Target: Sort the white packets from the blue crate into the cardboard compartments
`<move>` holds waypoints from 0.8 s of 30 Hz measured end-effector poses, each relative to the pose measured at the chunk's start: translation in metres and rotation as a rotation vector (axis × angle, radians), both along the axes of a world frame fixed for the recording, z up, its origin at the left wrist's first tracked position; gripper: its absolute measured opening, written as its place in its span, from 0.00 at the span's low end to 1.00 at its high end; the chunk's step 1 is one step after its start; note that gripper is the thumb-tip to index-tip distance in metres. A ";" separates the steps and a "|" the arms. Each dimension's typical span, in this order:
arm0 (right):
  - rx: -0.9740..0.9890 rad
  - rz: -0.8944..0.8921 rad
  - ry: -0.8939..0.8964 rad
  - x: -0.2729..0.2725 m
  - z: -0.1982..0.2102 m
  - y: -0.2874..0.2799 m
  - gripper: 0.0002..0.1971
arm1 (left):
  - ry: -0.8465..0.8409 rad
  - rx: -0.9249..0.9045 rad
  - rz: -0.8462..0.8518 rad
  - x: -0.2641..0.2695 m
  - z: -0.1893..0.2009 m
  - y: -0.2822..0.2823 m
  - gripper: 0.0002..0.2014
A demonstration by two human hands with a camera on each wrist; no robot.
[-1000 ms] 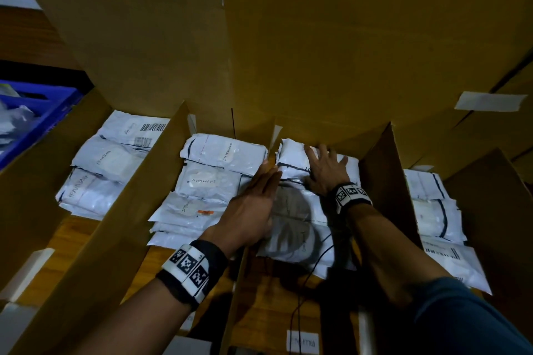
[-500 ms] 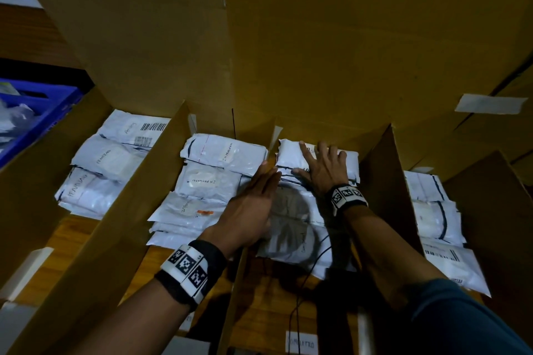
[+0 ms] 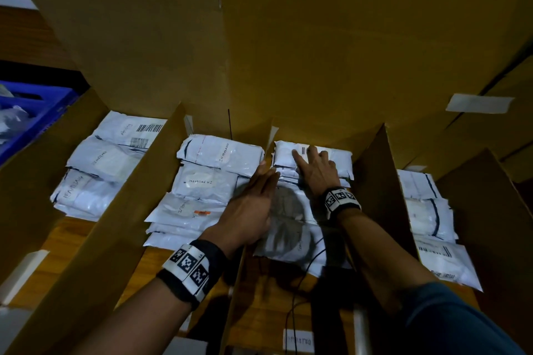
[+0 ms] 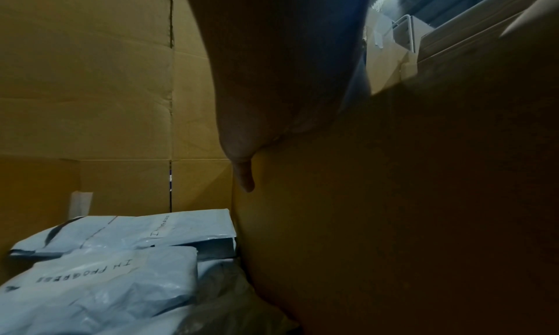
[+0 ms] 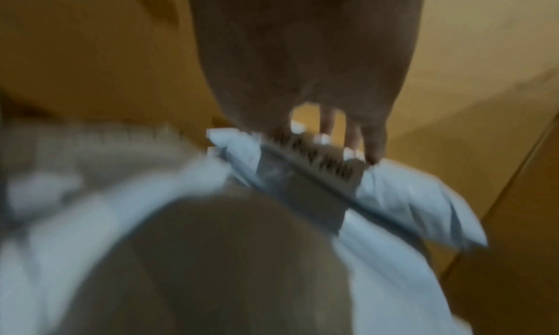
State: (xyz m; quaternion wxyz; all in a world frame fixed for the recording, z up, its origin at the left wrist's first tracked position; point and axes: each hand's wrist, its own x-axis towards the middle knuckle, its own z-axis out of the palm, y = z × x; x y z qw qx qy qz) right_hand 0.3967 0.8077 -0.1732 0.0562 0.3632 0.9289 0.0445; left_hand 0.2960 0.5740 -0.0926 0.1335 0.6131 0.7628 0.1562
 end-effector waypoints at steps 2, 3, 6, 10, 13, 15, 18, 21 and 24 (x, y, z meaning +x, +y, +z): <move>-0.045 0.005 0.002 0.002 0.006 -0.001 0.38 | 0.001 -0.005 0.006 0.000 0.001 0.000 0.48; -0.060 0.004 0.018 0.004 0.009 -0.003 0.38 | 0.007 -0.003 0.006 0.000 0.002 0.000 0.48; -0.093 -0.010 0.152 0.012 0.014 -0.023 0.37 | 0.009 0.000 0.004 0.000 0.002 -0.001 0.47; -0.210 0.059 0.318 0.034 0.015 -0.066 0.46 | -0.002 -0.007 0.006 0.001 0.005 -0.001 0.46; -0.360 0.124 0.228 0.060 0.013 -0.102 0.59 | -0.023 -0.021 0.007 0.004 0.007 0.000 0.45; -0.359 0.165 0.070 0.075 0.002 -0.125 0.64 | -0.027 -0.020 0.003 0.005 0.007 0.000 0.46; -0.295 0.170 -0.103 0.089 -0.027 -0.146 0.59 | -0.020 -0.018 -0.006 0.009 0.007 -0.001 0.46; -0.300 0.109 -0.131 0.094 -0.039 -0.149 0.52 | -0.040 -0.011 0.007 0.011 0.010 0.000 0.44; -0.276 0.105 -0.121 0.092 -0.036 -0.143 0.56 | -0.047 -0.013 0.027 0.008 0.006 0.000 0.44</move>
